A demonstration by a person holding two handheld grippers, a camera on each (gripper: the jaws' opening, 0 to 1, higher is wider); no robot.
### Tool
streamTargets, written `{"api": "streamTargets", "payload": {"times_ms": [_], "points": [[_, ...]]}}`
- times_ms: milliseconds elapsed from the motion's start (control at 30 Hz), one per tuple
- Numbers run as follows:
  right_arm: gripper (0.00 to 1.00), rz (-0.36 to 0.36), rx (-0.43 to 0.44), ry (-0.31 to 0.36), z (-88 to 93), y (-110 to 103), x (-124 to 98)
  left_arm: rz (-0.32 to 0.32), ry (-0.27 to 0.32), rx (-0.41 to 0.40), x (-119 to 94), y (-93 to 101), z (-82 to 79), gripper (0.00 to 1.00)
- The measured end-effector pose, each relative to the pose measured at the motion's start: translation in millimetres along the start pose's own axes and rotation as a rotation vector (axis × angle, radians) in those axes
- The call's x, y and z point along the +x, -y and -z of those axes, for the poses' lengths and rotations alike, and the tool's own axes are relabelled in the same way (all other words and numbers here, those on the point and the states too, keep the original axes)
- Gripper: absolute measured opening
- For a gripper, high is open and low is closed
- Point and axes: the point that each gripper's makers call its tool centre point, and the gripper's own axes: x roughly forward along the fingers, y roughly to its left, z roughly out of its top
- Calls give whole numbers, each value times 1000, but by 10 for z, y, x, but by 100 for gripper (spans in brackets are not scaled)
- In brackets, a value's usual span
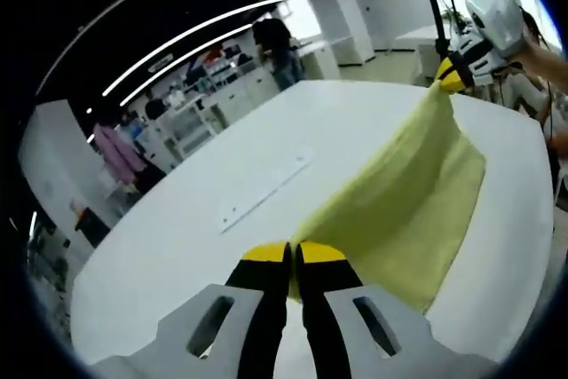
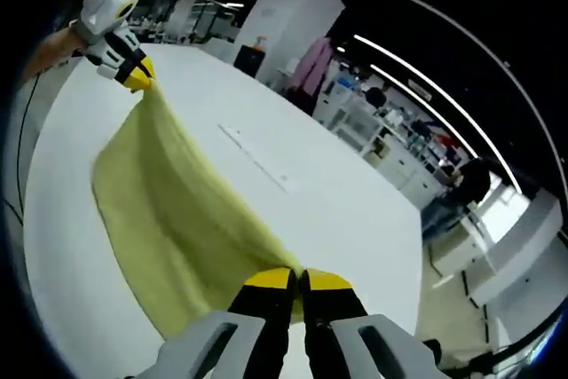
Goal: Fold the garment on the visible template until the final outline fits inside the template.
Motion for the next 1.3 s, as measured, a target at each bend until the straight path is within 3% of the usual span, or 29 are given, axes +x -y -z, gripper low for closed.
{"api": "streamTargets", "payload": {"times_ms": [233,500,667,1000,1300], "points": [[0,-24,31,-50,138,-28,299,9,-39,21,300,-17,112,0],[0,-76,54,-124,389,-126,672,58,-106,-19,678,14,374,0],[0,-102,56,-137,464,-170,836,110,-151,-165,871,56,580,0],[0,-170,86,-181,669,-256,1072,147,-188,-118,1086,137,768,0],[2,-204,138,-193,768,-275,1120,173,-206,-121,1170,150,885,3]]}}
